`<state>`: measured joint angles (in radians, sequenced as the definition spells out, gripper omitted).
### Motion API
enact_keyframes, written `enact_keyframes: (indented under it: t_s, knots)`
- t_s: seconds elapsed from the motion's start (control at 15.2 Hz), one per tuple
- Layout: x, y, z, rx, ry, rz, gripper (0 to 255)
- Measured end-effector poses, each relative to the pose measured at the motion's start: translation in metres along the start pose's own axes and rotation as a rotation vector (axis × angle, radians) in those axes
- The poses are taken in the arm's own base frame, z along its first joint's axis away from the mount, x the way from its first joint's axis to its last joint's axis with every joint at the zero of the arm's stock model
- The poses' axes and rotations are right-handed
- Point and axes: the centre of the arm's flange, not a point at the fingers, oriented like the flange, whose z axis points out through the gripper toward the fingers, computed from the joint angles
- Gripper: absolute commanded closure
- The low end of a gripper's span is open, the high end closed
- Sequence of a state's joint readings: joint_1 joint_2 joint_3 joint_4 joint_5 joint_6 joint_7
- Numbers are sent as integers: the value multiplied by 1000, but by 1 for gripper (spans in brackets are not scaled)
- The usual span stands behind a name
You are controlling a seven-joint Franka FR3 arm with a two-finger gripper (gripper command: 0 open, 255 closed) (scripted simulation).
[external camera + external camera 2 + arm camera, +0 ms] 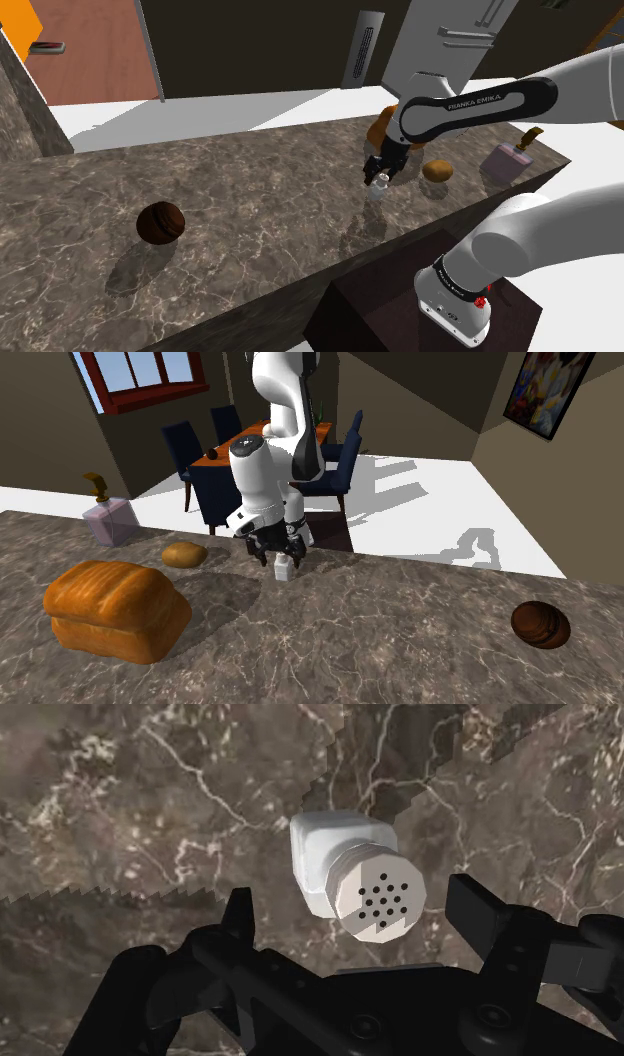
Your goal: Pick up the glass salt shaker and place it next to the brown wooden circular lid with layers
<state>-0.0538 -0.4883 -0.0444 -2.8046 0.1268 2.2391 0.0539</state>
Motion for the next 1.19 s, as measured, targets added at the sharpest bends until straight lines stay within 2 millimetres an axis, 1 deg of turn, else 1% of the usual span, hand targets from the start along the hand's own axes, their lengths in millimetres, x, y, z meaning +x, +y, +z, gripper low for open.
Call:
enact_keyframes:
  t_s: [0.07,0.73,0.92,1.19]
  knots:
    - [0,0,0,0,0,0,255]
    - [0,0,0,0,1,0,255]
    - [-1,-1,-10,0,1,0,255]
    - [-2,-5,-31,0,1,0,255]
